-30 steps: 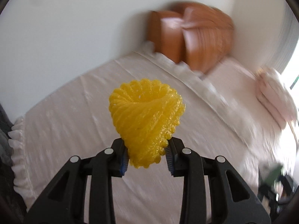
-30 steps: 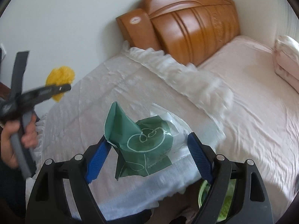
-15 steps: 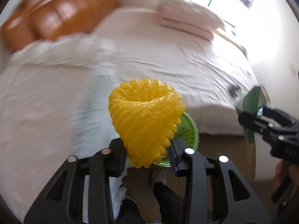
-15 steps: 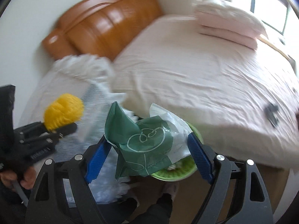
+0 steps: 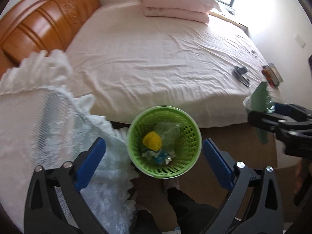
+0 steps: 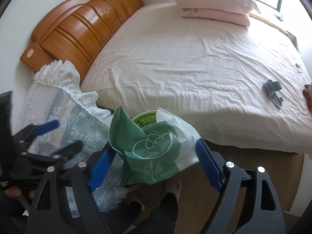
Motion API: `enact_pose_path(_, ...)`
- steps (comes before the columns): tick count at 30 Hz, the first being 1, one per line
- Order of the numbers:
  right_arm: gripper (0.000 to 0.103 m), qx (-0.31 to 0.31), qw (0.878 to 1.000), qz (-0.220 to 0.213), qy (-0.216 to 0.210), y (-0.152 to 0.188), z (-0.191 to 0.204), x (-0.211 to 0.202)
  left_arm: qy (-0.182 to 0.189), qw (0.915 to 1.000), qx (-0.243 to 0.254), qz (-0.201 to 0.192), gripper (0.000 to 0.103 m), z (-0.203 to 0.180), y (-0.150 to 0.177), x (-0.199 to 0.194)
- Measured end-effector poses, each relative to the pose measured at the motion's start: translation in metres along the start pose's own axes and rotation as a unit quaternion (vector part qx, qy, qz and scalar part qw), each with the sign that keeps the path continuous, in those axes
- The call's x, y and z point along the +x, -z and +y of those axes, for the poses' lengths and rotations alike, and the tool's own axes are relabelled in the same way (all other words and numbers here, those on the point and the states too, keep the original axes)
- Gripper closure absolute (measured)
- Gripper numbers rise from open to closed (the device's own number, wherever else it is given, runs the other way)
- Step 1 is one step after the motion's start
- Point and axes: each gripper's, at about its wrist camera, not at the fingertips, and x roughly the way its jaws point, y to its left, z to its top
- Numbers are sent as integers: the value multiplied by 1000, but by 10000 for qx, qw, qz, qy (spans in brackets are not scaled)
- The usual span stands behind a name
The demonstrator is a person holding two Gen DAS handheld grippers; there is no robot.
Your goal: Collect trash
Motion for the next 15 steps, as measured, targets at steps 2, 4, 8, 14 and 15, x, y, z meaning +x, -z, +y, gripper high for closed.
enact_pose_path(2, 20, -93, 9999, 119, -42, -3, 5, 18, -126, 9998, -165, -64, 8, 9, 1, -11)
enact_pose_path(4, 20, -216, 9992, 337, -68, -3, 15, 43, -294, 9988, -361, -173, 8, 22, 5, -26)
enact_pose_path(8, 4, -460, 9940, 982, 123, 4, 36, 98, -618, 9955, -615, -379, 8, 46, 16, -57)
enact_pose_path(14, 3, -615, 9932, 987, 58, -7, 81, 96, -1091, 9854, -1131, -647, 8, 89, 34, -99)
enact_pose_path(15, 3, -667, 9939, 876, 29, -11, 90, 87, -1201, 9814, -1308, -724, 8, 100, 38, -108)
